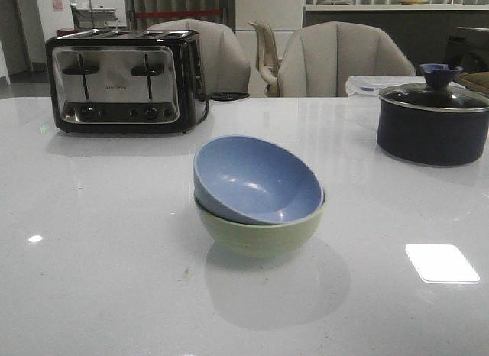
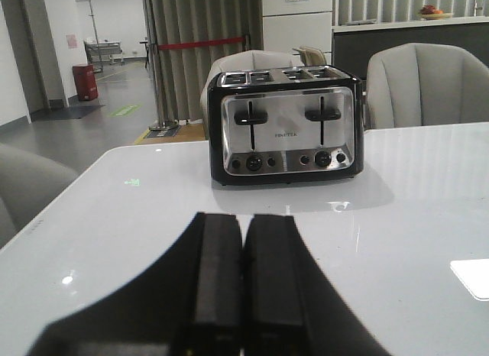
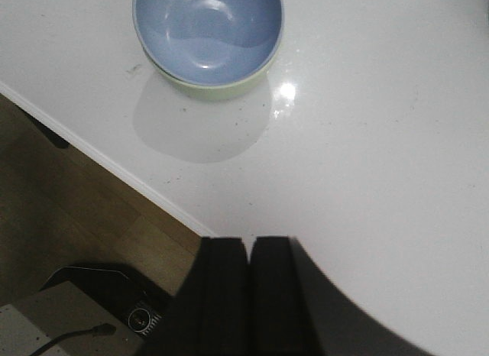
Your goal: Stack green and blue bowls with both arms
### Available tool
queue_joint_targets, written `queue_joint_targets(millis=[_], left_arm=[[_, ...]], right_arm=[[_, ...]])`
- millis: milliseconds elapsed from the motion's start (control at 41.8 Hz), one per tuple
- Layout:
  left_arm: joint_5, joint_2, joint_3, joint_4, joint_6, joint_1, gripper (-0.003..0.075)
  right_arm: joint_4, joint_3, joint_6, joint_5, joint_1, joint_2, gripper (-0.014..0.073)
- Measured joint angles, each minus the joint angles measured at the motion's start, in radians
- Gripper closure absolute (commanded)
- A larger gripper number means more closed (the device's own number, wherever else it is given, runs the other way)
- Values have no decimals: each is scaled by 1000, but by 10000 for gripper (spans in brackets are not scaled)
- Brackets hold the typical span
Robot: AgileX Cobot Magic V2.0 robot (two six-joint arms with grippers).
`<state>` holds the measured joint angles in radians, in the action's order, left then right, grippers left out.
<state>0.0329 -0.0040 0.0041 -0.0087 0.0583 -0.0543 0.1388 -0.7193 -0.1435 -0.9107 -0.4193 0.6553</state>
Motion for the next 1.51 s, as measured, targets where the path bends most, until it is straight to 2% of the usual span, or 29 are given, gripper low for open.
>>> queue_joint_targets(millis=[168,311,527,646,790,934,1173,1508], left_arm=[[0,0,0,0,0,0,619],[0,0,0,0,0,0,619],[-1,0,0,0,0,0,619],[-1,0,0,0,0,0,619],[-1,0,0,0,0,0,619],[-1,0,0,0,0,0,619],[-2,0,0,1,0,0,619],[-2,0,0,1,0,0,619]], right_arm=[[0,33,0,11,15,-24,551],[-12,145,0,75,113,-125,551],[-15,402,0,330,296,-404,551],[-15,530,0,456,357,-547,551],[-15,649,0,542,368,-646,551],[-15,733,0,654,372,-664,551],[-15,747,0,794,372,-666,551],[-32,747,17,842,374,-666,551]])
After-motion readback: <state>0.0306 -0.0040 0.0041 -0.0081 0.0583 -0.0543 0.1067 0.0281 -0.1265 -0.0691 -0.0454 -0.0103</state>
